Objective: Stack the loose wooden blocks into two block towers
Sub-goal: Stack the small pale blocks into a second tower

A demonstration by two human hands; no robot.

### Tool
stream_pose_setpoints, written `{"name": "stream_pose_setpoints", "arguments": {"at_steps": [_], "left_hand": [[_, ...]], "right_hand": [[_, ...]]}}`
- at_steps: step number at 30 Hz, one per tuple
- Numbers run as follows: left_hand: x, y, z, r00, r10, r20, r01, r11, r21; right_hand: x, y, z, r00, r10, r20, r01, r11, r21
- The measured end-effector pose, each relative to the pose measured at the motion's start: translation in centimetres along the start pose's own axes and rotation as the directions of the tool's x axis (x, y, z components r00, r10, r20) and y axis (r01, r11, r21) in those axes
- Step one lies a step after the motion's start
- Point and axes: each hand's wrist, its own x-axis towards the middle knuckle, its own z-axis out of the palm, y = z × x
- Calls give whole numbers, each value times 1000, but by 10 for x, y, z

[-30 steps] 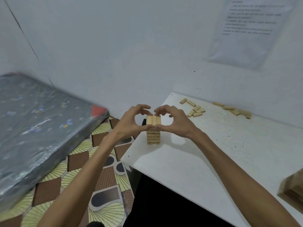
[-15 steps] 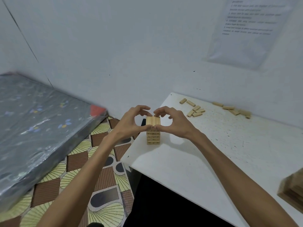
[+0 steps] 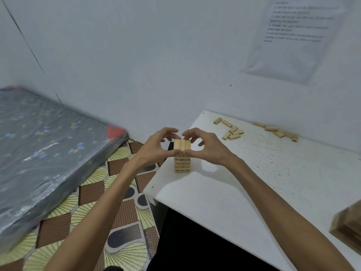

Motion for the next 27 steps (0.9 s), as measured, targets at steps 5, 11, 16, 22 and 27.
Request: {"name": "stream_pose_setpoints", "arguments": {"at_steps": [5,11,16,22,27], "left_hand": [[1,0,0,999,-32,18,33,999,-42],[-1,3,0,999,-41,22,43,997,-63],[-8,4,2,997,-50,53,55,994,-92],[-18,7,24,975,-205,-84,146,880,-451],[-26,21,63,931,-333,-150,178,772,-611]], "right_hand": [[2,1,1,1000,9,23,-9,1000,20],[1,1,3,1000,14,22,-14,1000,1],[-3,2,6,999,32,17,-31,999,-39],[-15,-1,31,946,263,-190,-177,909,377],[-18,-12,77,854,481,-198,-259,723,640]]}}
